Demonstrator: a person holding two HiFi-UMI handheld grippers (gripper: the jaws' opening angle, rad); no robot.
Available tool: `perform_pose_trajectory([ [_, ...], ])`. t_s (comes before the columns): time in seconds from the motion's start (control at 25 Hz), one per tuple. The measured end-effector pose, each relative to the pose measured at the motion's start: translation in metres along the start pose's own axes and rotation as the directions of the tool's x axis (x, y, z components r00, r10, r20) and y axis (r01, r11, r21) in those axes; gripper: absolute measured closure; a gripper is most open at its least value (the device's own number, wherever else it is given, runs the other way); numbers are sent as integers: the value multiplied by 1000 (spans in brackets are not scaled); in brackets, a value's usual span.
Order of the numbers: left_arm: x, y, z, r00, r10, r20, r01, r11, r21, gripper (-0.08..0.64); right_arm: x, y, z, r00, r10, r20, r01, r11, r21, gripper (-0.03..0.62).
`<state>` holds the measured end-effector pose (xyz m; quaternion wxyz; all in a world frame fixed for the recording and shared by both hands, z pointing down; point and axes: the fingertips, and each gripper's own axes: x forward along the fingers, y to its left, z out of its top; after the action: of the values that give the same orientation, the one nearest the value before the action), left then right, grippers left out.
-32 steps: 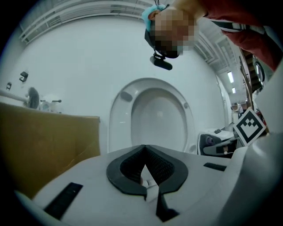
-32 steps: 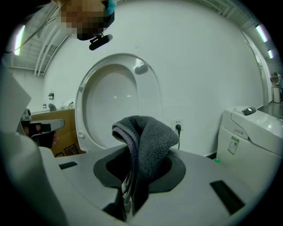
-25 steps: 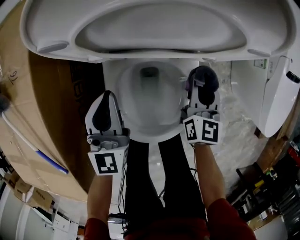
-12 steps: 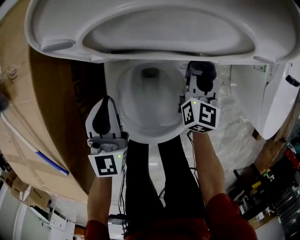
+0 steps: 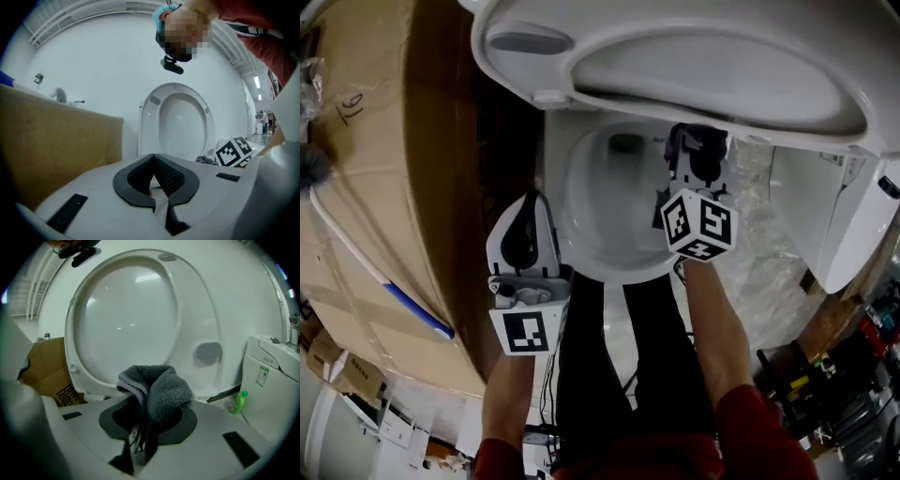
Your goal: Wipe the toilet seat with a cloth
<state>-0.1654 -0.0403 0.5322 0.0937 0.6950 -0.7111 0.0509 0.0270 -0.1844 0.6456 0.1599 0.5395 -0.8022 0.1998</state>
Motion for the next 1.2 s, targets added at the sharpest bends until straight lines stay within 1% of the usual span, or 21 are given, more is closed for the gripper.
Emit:
perform_pose_trajectory([
  [0.16,-13,6,-7,1000,-3,-20,3,1000,-14,549,11,38,-14,997,58,-52,-59,998,-9,508],
  [0.28,-24,9,-12,999,-1,-36,-1,999,-35,549,18,76,-20,989,123,-81,-126,992,-25,508],
  [0.4,-34,10,-16,999,-4,-47,1,998,-58,549,22,117,-19,977,193,-94,-199,978,-56,508],
  [0.52,-41,14,-14,999,-10,-42,7,997,-76,549,27,159,-11,955,277,-106,-288,952,-105,508],
  [0.64,-47,17,-9,999,-17,-38,13,995,-102,549,33,197,-5,916,372,-151,-392,910,-132,508],
  [0.72,-50,19,-1,999,-24,-30,20,993,-118,549,36,206,-4,907,382,-179,-408,902,-143,508],
  [0.84,-55,20,13,999,-36,-17,34,992,-122,549,29,211,1,906,375,-195,-405,901,-152,508],
  [0.96,-55,24,28,999,-40,-1,39,992,-123,549,19,220,12,902,381,-201,-415,895,-166,508],
  [1.08,-55,23,46,998,-58,14,59,990,-131,549,6,227,35,898,402,-182,-433,880,-193,508],
  [1.2,-55,23,70,997,-66,31,70,988,-140,549,-5,236,72,898,416,-144,-440,867,-235,508],
])
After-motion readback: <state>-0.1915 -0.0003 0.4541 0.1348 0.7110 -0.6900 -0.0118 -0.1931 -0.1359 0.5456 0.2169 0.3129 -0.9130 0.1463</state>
